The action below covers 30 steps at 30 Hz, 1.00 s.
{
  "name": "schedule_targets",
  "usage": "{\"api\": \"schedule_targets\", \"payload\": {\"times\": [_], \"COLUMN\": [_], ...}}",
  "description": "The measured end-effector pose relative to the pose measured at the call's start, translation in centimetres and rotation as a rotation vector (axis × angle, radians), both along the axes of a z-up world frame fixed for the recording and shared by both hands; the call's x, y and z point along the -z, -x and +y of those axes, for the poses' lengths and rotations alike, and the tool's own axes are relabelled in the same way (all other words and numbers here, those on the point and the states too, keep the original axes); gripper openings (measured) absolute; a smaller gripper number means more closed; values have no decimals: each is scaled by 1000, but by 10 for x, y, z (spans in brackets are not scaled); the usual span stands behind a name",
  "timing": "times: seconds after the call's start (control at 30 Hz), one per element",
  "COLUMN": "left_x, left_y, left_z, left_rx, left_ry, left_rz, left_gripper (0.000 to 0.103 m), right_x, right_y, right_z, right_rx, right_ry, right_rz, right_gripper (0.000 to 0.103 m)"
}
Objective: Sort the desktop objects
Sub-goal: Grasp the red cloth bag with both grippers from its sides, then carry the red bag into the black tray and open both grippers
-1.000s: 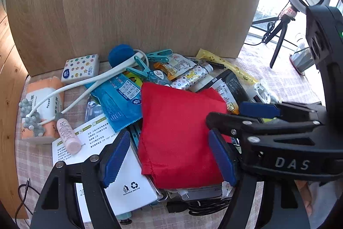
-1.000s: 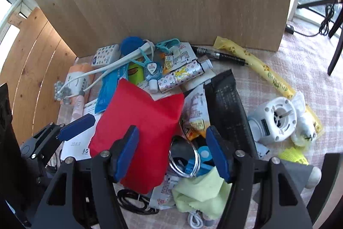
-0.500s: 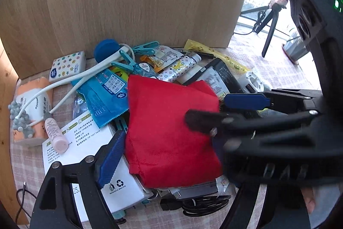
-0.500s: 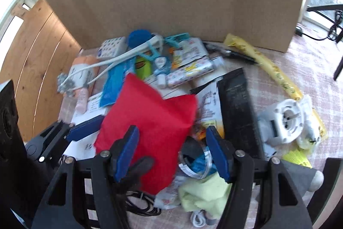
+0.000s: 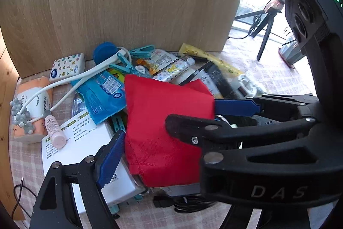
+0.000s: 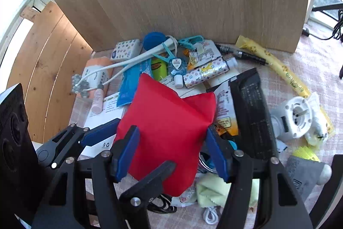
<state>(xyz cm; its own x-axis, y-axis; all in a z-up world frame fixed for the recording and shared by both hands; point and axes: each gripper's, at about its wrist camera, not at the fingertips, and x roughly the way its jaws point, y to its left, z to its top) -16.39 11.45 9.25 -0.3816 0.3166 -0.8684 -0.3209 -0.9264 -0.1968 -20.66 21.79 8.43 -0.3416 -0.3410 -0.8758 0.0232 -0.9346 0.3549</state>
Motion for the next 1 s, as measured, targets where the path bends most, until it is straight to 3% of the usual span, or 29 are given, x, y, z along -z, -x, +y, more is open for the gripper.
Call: {"api": "schedule_targets", "payload": {"times": [0.2, 0.47, 0.77, 1.0], "left_x": [-25, -43, -36, -15], "left_y": [-15, -36, -73, -114], "left_z": [21, 94, 227, 332], "left_rx": [31, 135, 328, 512], "left_ry": [-32, -91, -174, -119], "left_rz": [41, 58, 8, -50], "left_gripper": [77, 77, 77, 74], "right_x": [-21, -49, -53, -36], "right_y": [-20, -62, -150, -214], "right_z": [23, 90, 201, 286], "right_rx": [14, 133, 307, 481], "right_ry": [2, -39, -134, -169], "right_rz": [38, 91, 72, -11], "right_gripper": [63, 63, 63, 63]}}
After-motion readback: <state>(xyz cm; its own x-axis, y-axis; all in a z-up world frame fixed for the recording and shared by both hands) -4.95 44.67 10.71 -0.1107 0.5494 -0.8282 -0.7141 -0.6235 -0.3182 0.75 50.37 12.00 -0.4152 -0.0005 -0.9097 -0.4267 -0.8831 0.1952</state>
